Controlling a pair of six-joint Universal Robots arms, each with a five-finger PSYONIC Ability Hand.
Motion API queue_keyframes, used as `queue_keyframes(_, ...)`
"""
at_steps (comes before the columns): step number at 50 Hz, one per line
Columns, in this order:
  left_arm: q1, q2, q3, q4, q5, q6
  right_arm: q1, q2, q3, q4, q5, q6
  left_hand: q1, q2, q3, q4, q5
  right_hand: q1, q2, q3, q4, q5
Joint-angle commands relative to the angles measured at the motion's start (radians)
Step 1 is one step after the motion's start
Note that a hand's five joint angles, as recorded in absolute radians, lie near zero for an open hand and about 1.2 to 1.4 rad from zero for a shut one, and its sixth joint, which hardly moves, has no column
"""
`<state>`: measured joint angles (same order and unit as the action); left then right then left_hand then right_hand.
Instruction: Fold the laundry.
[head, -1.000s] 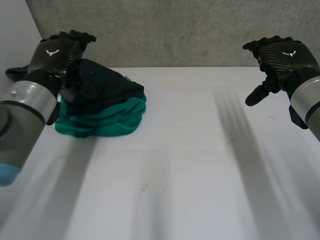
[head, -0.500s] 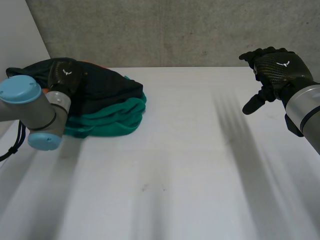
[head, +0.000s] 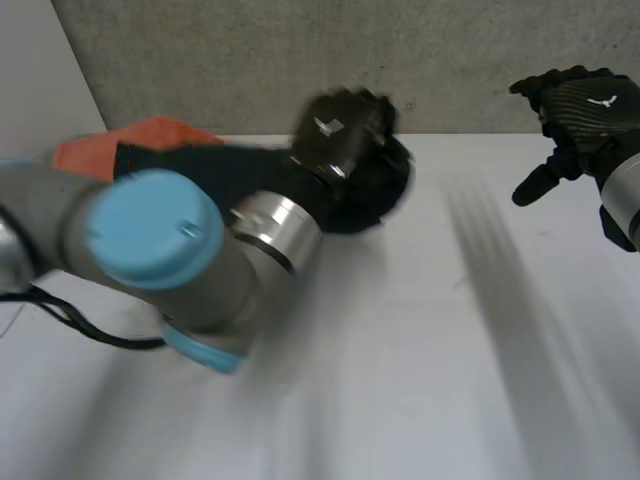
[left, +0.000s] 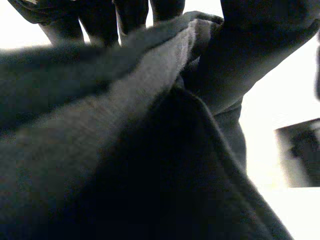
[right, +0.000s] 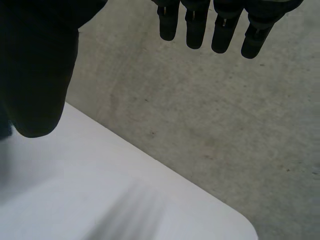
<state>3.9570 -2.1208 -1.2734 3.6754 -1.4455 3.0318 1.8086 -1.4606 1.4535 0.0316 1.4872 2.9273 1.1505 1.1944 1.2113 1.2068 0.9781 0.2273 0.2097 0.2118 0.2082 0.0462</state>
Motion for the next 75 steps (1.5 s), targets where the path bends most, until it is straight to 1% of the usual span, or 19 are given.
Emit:
queue_keyframes(1, -0.048, -0.100, 0.034, 0.000, 0.060, -0.223, -0.029, 0.014, -0.001, 0.001, -0.001, -0.005, -0.016, -0.060, -0.077, -0.072, -0.018, -0.053, -0.035, -0.037, -0.034, -0.046)
queue_keyframes(4, -0.042, -0.084, 0.025, -0.003, 0.070, -0.263, -0.029, 0.032, -0.004, -0.001, -0.004, -0.017, -0.720, -0.764, -0.781, -0.776, -0.722, -0.053, -0.035, -0.037, -0.034, -0.046)
queue_keyframes(8, -0.003, -0.007, -0.003, -0.014, 0.070, -0.249, -0.023, 0.077, -0.007, 0.005, -0.015, -0.071, -0.898, -0.942, -0.959, -0.955, -0.901, -0.053, -0.035, -0.037, -0.034, -0.046)
queue_keyframes(15, 0.154, 0.189, -0.121, -0.063, 0.080, -0.179, -0.012, 0.092, 0.007, 0.027, -0.019, -0.177, -0.896, -0.940, -0.957, -0.952, -0.898, -0.053, -0.035, -0.037, -0.034, -0.046)
queue_keyframes(20, 0.227, 0.291, -0.217, -0.152, 0.083, -0.030, 0.049, 0.083, 0.070, 0.085, -0.082, -0.295, -0.893, -0.937, -0.954, -0.949, -0.895, -0.053, -0.035, -0.037, -0.034, -0.046)
queue_keyframes(26, 0.335, 0.286, -0.296, -0.235, 0.083, 0.243, 0.110, 0.094, 0.172, 0.077, -0.096, -0.369, -0.908, -0.951, -0.968, -0.964, -0.910, -0.053, -0.035, -0.037, -0.034, -0.046)
queue_keyframes(35, 0.482, 0.121, -0.328, -0.339, 0.076, 0.683, 0.121, 0.216, 0.320, -0.286, -0.023, -0.361, -0.864, -0.908, -0.925, -0.920, -0.866, -0.053, -0.035, -0.037, -0.034, -0.046)
queue_keyframes(38, 0.481, 0.079, -0.322, -0.345, 0.074, 0.723, 0.127, 0.269, 0.309, -0.331, 0.017, -0.372, -0.624, -0.668, -0.685, -0.680, -0.626, 0.223, 0.241, 0.239, 0.242, 0.230)
queue_keyframes(39, 0.472, 0.065, -0.320, -0.345, 0.074, 0.728, 0.132, 0.305, 0.291, -0.332, 0.037, -0.379, -0.367, -0.411, -0.428, -0.423, -0.369, 0.582, 0.600, 0.598, 0.601, 0.589)
queue_keyframes(42, 0.449, 0.062, -0.319, -0.345, 0.076, 0.726, 0.132, 0.353, 0.242, -0.328, 0.057, -0.392, 0.007, -0.037, -0.054, -0.049, 0.005, 1.162, 1.180, 1.178, 1.181, 1.169)
queue_keyframes(44, 0.406, 0.067, -0.317, -0.347, 0.073, 0.716, 0.127, 0.384, 0.182, -0.326, 0.074, -0.408, 0.245, 0.201, 0.184, 0.189, 0.243, 1.169, 1.187, 1.184, 1.188, 1.176)
queue_keyframes(50, 0.292, 0.160, -0.324, -0.365, 0.065, 0.613, 0.126, 0.424, -0.013, -0.340, 0.108, -0.444, 0.246, 0.202, 0.185, 0.189, 0.244, 1.169, 1.187, 1.184, 1.188, 1.176)
queue_keyframes(55, 0.184, 0.225, -0.322, -0.365, 0.059, 0.440, 0.123, 0.538, -0.279, -0.363, 0.125, -0.468, 0.246, 0.202, 0.185, 0.189, 0.244, 1.169, 1.187, 1.184, 1.188, 1.176)
queue_keyframes(61, 0.038, 0.187, -0.302, -0.353, 0.056, 0.228, 0.120, 0.666, -0.416, -0.374, 0.119, -0.491, 0.246, 0.202, 0.185, 0.189, 0.244, 1.169, 1.187, 1.184, 1.188, 1.176)
queue_keyframes(62, 0.025, 0.170, -0.294, -0.350, 0.056, 0.208, 0.120, 0.689, -0.413, -0.372, 0.120, -0.504, 0.246, 0.202, 0.185, 0.189, 0.244, 0.958, 0.975, 0.973, 0.977, 0.964)
queue_keyframes(65, -0.004, 0.101, -0.241, -0.348, 0.047, 0.174, 0.123, 0.697, -0.389, -0.365, 0.126, -0.522, -0.412, -0.456, -0.473, -0.469, -0.414, 0.028, 0.046, 0.044, 0.047, 0.035)
queue_keyframes(67, 0.001, 0.085, -0.221, -0.354, 0.025, 0.174, 0.124, 0.678, -0.340, -0.364, 0.133, -0.527, -0.887, -0.931, -0.948, -0.944, -0.889, -0.053, -0.035, -0.037, -0.034, -0.046)
queue_keyframes(70, 0.034, 0.102, -0.218, -0.359, -0.021, 0.182, 0.117, 0.587, -0.248, -0.363, 0.131, -0.502, -0.946, -0.990, -1.007, -1.002, -0.948, -0.053, -0.035, -0.037, -0.034, -0.046)
queue_keyframes(75, 0.224, 0.160, -0.213, -0.351, -0.061, 0.307, 0.103, 0.425, -0.073, -0.343, 0.119, -0.490, -0.937, -0.981, -0.998, -0.993, -0.939, -0.053, -0.035, -0.037, -0.034, -0.046)
